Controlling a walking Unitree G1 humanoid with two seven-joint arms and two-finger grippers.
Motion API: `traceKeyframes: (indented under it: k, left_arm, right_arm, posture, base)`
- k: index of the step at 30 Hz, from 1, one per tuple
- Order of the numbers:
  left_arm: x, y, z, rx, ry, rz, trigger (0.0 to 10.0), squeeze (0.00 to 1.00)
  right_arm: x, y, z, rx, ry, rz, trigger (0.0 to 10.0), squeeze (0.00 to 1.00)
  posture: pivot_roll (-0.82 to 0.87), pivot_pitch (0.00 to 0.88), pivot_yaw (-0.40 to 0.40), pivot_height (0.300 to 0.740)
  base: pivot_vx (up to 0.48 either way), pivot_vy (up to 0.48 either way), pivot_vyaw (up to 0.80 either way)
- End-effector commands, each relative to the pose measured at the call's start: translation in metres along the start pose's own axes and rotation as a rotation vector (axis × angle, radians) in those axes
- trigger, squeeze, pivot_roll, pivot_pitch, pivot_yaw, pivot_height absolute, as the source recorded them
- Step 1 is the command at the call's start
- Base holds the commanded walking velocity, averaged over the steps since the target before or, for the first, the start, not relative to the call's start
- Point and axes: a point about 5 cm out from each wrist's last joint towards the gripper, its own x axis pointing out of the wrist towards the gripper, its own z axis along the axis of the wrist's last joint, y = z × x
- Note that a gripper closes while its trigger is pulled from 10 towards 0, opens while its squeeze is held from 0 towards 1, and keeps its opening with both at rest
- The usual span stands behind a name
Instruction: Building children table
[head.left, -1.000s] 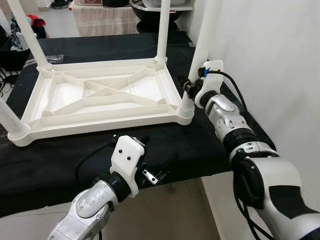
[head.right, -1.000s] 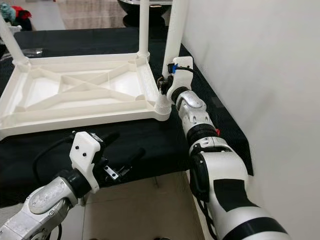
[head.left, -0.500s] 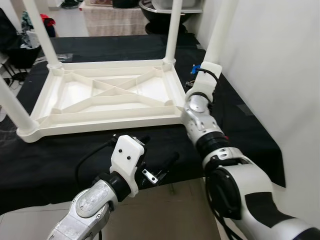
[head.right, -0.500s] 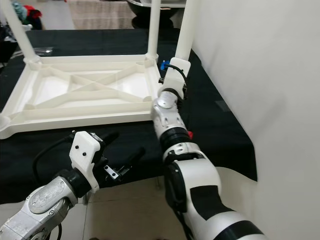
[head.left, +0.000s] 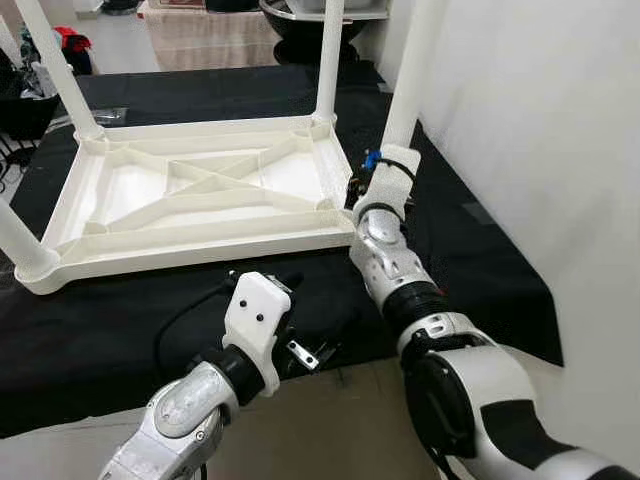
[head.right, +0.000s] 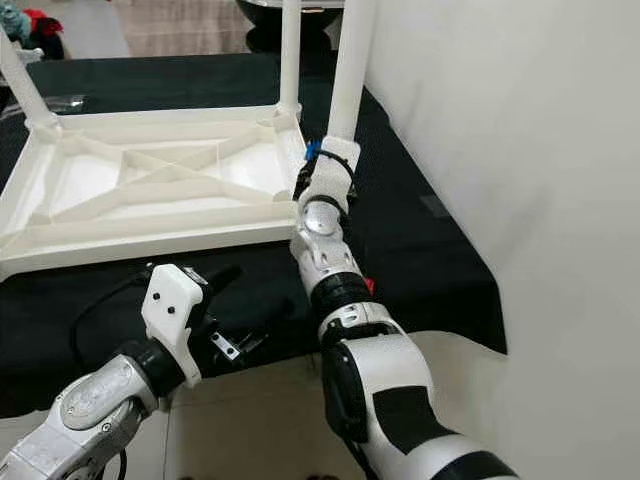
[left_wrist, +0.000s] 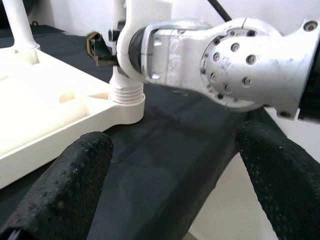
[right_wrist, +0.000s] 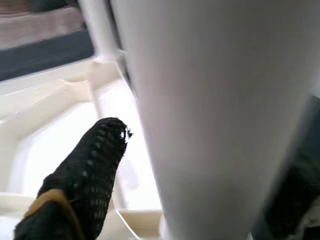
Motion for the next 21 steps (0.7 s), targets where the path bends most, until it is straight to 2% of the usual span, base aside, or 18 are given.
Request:
traceKeyframes:
  k: [1,3,5,6,8,9,11,15,16,18,19,21]
  left_arm:
    - [0.000,-0.002,-0.003,0.000,0.011,0.001,10.0,0.00]
    - [0.001,-0.002,-0.003,0.000,0.010,0.001,10.0,0.00]
    - [0.001,-0.001,-0.003,0.003,0.010,0.003,10.0,0.00]
    - [0.001,-0.001,-0.003,0.003,0.010,0.003,10.0,0.00]
    - [0.001,-0.001,-0.003,0.005,0.008,0.004,10.0,0.00]
    - [0.001,-0.001,-0.003,0.005,0.008,0.004,10.0,0.00]
    - [0.001,-0.001,-0.003,0.005,0.007,0.004,10.0,0.00]
    - [0.001,-0.001,-0.003,0.005,0.006,0.003,10.0,0.00]
    - [0.001,-0.001,-0.003,0.007,0.006,0.002,10.0,0.00]
    - [0.001,0.000,-0.003,0.009,0.006,0.001,10.0,0.00]
    - [0.001,0.000,-0.003,0.009,0.006,0.001,10.0,0.00]
    - [0.000,0.000,-0.003,0.011,0.007,0.001,10.0,0.00]
  right_arm:
    - [0.003,0.001,0.011,0.003,-0.037,0.095,10.0,0.00]
    - [0.003,0.000,0.011,0.000,-0.036,0.122,10.0,0.00]
    - [0.007,-0.009,0.013,-0.005,-0.032,0.239,10.0,0.00]
    - [0.007,-0.009,0.013,-0.005,-0.032,0.239,10.0,0.00]
    - [0.009,-0.023,0.015,-0.028,-0.023,0.360,10.0,0.00]
    - [0.009,-0.023,0.015,-0.028,-0.023,0.360,10.0,0.00]
    - [0.010,-0.033,0.017,-0.036,-0.021,0.461,10.0,0.00]
    - [0.010,-0.042,0.020,-0.060,-0.027,0.516,10.0,0.00]
    - [0.011,-0.048,0.022,-0.067,-0.027,0.544,10.0,0.00]
    - [0.012,-0.057,0.028,-0.035,-0.024,0.603,10.0,0.00]
    - [0.012,-0.057,0.028,-0.035,-0.024,0.603,10.0,0.00]
    - [0.011,-0.058,0.029,-0.020,-0.005,0.697,10.0,0.00]
  posture:
    - [0.12,0.156,-0.075,0.740]
    - [0.12,0.156,-0.075,0.740]
    - [0.12,0.150,-0.074,0.740]
    - [0.12,0.150,-0.074,0.740]
    - [0.12,0.147,-0.074,0.740]
    - [0.12,0.147,-0.074,0.740]
    - [0.12,0.146,-0.074,0.740]
    - [0.12,0.141,-0.073,0.740]
    - [0.12,0.142,-0.072,0.740]
    - [0.12,0.142,-0.073,0.740]
    - [0.12,0.142,-0.073,0.740]
    - [0.12,0.142,-0.073,0.740]
  base:
    - [0.000,0.000,0.00]
    - [0.000,0.000,0.00]
    - [0.000,0.000,0.00]
    - [0.000,0.000,0.00]
    - [0.000,0.000,0.00]
    - [0.000,0.000,0.00]
    - [0.000,0.000,0.00]
    - [0.000,0.000,0.00]
    - [0.000,0.000,0.00]
    - [0.000,0.000,0.00]
    - [0.000,0.000,0.00]
    - [0.000,0.000,0.00]
